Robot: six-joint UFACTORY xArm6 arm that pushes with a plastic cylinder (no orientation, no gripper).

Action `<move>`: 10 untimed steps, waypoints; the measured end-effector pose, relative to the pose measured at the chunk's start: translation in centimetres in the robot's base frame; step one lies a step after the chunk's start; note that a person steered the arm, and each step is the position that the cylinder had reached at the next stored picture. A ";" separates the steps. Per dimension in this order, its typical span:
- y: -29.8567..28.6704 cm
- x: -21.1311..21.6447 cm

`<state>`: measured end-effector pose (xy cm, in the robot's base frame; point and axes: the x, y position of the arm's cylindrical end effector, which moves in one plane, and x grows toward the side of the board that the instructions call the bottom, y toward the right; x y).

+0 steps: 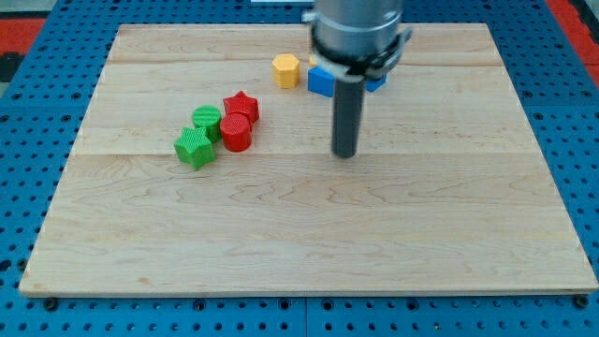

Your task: Move the red star along with the red circle into the green star

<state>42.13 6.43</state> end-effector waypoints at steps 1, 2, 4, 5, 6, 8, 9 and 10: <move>-3.0 -6.2; -7.3 -9.9; -14.8 -8.6; -12.7 -6.2; -12.6 -5.1; -12.9 -4.8; -12.8 -5.8; -12.6 -12.1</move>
